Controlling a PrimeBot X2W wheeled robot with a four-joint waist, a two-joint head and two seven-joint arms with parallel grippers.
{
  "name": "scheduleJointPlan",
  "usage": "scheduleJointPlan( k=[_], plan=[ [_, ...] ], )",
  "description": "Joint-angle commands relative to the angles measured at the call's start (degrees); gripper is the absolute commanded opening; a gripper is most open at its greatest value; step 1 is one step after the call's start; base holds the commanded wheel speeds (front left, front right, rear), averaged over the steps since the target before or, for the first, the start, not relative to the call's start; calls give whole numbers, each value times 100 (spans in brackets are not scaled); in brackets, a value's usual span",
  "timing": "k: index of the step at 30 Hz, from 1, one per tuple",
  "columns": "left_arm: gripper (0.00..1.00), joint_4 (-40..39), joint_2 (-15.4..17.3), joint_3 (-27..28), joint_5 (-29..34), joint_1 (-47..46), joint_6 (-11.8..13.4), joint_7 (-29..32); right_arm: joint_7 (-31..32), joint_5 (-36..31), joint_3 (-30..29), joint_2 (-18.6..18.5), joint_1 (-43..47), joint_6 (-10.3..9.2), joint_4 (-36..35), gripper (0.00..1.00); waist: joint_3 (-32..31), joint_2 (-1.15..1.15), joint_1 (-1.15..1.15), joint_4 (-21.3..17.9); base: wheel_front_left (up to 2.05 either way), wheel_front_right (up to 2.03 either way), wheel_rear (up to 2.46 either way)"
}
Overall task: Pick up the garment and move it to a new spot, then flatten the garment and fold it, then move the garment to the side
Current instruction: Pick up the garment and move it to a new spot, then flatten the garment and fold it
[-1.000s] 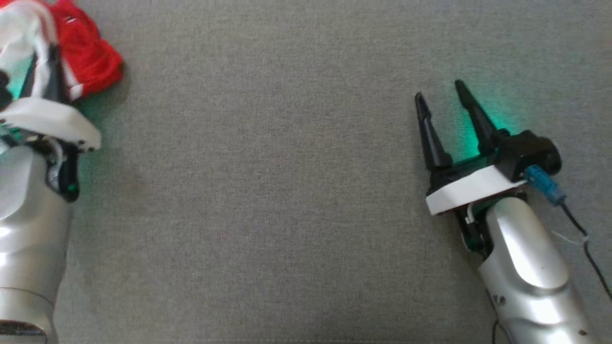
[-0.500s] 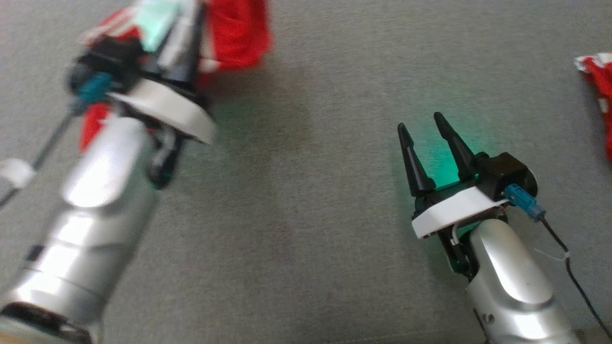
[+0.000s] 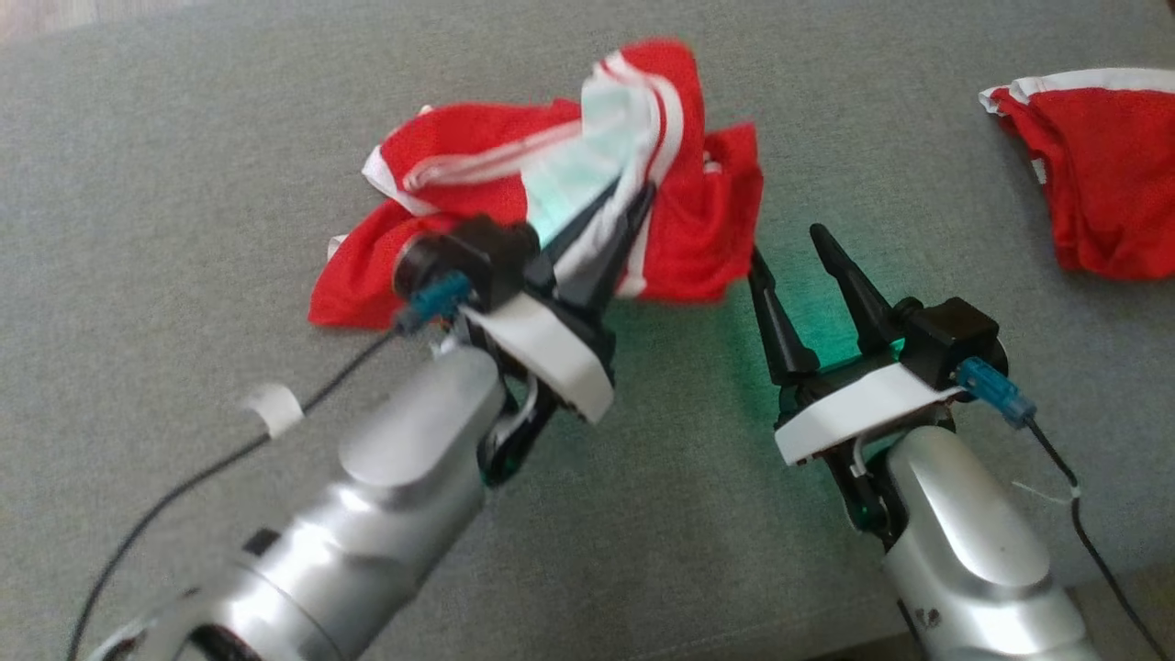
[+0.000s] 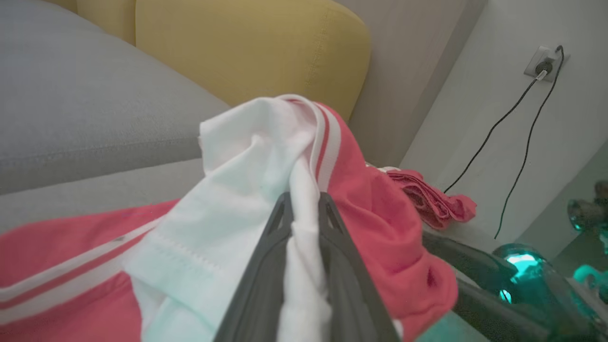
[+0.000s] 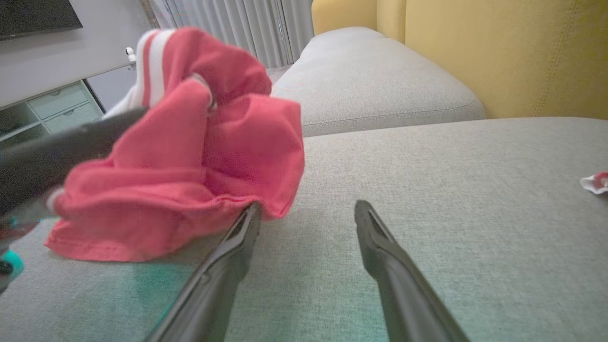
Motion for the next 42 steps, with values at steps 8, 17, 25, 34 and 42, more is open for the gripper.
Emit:
scheduleJointPlan(
  k=[8, 17, 25, 34, 42],
  plan=[
    [100, 212, -78, 218, 121, 351, 49, -159, -13, -25, -49, 89, 163, -4, -93, 100, -191, 0, 0, 163, 0, 0, 0],
    [100, -763, 152, 2048, 1388, 1862, 698, -162, -13, -50, -289, 89, 422, -4, -14, 100, -762, 0, 0, 429, 0, 0, 0],
    [100, -1435, 205, 3456, 2362, 3531, 985, -163, -13, -120, -576, 89, 820, -4, 42, 100, -1252, 0, 0, 655, 0, 0, 0],
    [100, -1898, -53, 4364, 3045, 4672, 967, -163, -13, -186, -798, 89, 1239, -4, 108, 100, -1629, 0, 0, 838, 0, 0, 0],
    [100, -1907, -177, 4550, 3269, 4729, 786, -163, -13, -376, -666, 89, 1244, -4, 48, 100, -1651, 0, 0, 969, 0, 0, 0]
  ],
)
